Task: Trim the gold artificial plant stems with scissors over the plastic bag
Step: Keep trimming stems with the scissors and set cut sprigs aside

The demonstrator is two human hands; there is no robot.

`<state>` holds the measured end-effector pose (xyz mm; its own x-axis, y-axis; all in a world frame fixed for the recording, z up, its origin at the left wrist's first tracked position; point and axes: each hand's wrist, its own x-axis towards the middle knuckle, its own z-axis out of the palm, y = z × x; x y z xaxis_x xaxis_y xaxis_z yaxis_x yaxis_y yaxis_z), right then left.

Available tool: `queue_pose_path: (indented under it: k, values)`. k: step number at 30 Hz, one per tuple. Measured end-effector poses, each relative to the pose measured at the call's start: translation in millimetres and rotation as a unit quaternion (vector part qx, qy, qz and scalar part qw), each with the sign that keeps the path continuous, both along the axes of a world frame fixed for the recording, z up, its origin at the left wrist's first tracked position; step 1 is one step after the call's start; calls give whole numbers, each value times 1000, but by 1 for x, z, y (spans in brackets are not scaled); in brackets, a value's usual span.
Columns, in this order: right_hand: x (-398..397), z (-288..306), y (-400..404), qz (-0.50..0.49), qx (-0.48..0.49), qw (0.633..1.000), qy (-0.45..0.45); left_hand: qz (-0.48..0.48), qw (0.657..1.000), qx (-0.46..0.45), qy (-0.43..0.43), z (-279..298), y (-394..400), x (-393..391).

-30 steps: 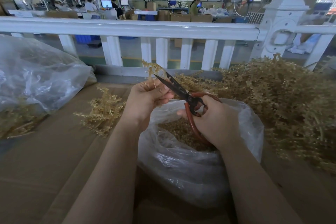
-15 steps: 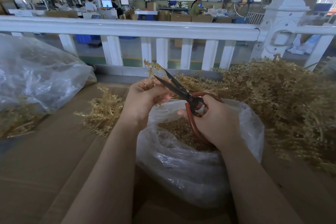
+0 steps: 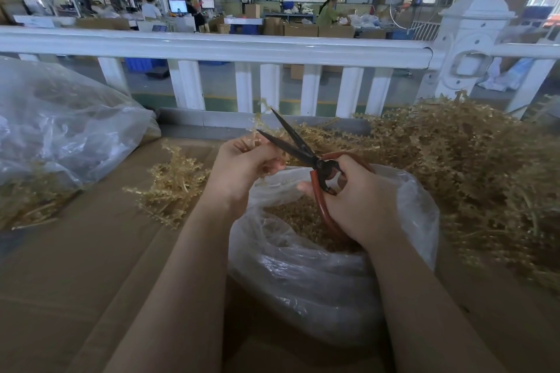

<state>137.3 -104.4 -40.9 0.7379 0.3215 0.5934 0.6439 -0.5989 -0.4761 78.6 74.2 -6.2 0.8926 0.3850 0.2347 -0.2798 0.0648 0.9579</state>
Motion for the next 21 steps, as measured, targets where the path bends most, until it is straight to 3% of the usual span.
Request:
queue_pose_path:
  k: [15, 21]
  values:
    - [1, -4, 2, -36, -6, 997, -71, -16, 1000, 19, -11, -3, 0, 3]
    - [3, -5, 2, -38, -15, 998, -55, -24, 999, 31, -14, -4, 2, 2]
